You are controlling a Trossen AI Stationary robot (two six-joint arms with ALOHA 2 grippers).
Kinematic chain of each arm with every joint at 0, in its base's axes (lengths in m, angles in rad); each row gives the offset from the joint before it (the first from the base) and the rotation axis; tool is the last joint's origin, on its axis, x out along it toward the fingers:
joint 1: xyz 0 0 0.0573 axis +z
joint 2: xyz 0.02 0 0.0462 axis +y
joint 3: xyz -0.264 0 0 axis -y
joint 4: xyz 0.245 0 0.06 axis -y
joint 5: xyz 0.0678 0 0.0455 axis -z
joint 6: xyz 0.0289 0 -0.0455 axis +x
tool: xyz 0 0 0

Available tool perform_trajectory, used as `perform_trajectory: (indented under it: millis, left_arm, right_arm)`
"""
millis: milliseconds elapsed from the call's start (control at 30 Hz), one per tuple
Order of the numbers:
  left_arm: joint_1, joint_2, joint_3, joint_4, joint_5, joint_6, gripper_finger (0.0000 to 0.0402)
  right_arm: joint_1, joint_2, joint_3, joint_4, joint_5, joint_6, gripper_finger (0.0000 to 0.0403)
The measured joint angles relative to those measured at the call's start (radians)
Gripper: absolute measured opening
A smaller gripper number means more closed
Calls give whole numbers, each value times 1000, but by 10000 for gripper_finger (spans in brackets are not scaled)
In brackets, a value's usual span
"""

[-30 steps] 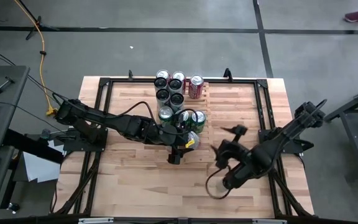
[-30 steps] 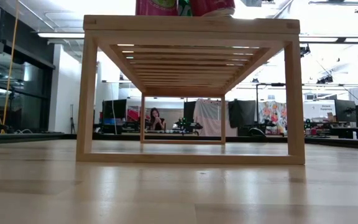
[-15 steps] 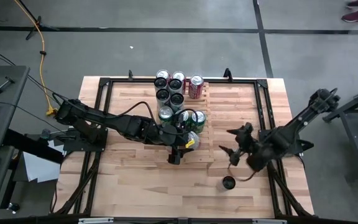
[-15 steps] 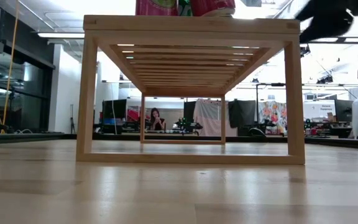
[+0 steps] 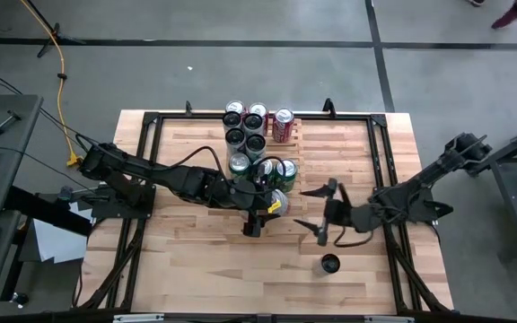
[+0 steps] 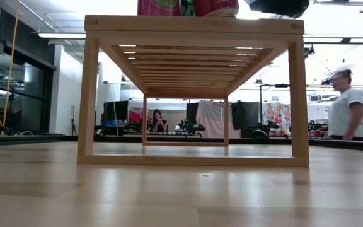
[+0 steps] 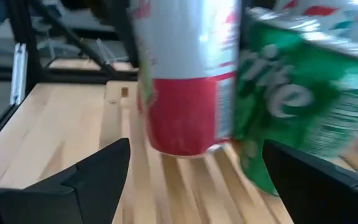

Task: Place canned beverage on shelf
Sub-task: Align the pink soda can with the other pink soda can on the shelf

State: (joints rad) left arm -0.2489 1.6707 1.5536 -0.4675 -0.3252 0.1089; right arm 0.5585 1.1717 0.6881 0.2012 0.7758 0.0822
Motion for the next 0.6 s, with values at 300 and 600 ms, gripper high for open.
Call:
perform_trajectory:
  millis: [300, 600]
  left_arm:
    - [0, -1, 0, 0, 0, 0, 310]
    - [0, -1, 0, 0, 1, -2, 310]
  right_arm:
    - [-66, 142, 108, 6, -92, -71, 351]
    - [-130, 171, 151, 10, -188, -80, 351]
